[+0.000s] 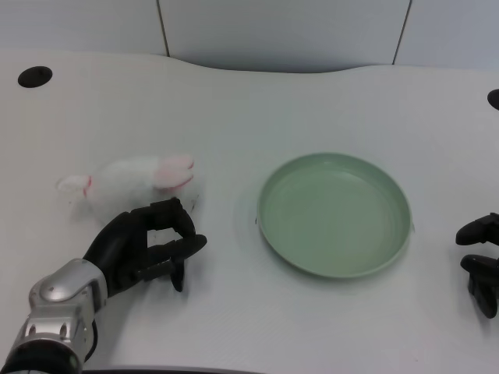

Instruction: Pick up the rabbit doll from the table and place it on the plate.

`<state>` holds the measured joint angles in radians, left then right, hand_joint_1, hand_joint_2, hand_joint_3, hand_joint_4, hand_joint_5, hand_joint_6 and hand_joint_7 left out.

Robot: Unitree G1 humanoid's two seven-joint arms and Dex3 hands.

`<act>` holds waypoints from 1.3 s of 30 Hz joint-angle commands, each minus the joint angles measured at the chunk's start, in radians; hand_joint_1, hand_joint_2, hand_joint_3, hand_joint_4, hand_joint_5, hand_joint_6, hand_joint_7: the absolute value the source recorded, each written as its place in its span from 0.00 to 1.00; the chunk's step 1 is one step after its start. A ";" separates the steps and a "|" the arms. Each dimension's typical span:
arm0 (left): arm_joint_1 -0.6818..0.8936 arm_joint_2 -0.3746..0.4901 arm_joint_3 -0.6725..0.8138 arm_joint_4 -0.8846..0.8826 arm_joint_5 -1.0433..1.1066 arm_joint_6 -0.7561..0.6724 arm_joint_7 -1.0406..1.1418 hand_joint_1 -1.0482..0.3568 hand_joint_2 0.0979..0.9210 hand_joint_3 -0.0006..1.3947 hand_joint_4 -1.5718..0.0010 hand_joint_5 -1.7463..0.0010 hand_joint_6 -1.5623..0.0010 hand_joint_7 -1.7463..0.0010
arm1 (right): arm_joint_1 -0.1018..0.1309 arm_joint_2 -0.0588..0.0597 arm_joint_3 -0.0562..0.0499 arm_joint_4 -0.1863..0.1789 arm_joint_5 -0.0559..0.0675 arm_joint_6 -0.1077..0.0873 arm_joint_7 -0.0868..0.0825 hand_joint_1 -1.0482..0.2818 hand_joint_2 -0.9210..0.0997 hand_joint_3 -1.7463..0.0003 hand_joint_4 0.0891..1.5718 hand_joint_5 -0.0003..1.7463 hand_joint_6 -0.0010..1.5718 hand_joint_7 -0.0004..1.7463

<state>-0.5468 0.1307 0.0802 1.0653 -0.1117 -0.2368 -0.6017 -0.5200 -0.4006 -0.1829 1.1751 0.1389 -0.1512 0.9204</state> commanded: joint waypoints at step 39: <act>0.291 0.031 -0.050 -0.707 -0.098 0.069 -0.119 0.30 1.00 0.18 0.70 0.13 0.70 0.27 | 0.001 -0.010 -0.013 -0.005 0.019 -0.024 0.011 0.52 0.00 0.95 0.75 1.00 0.34 1.00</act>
<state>-0.2822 0.1304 0.0350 0.4192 -0.2025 -0.1914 -0.7109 -0.5195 -0.3990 -0.1851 1.1755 0.1450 -0.1858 0.9234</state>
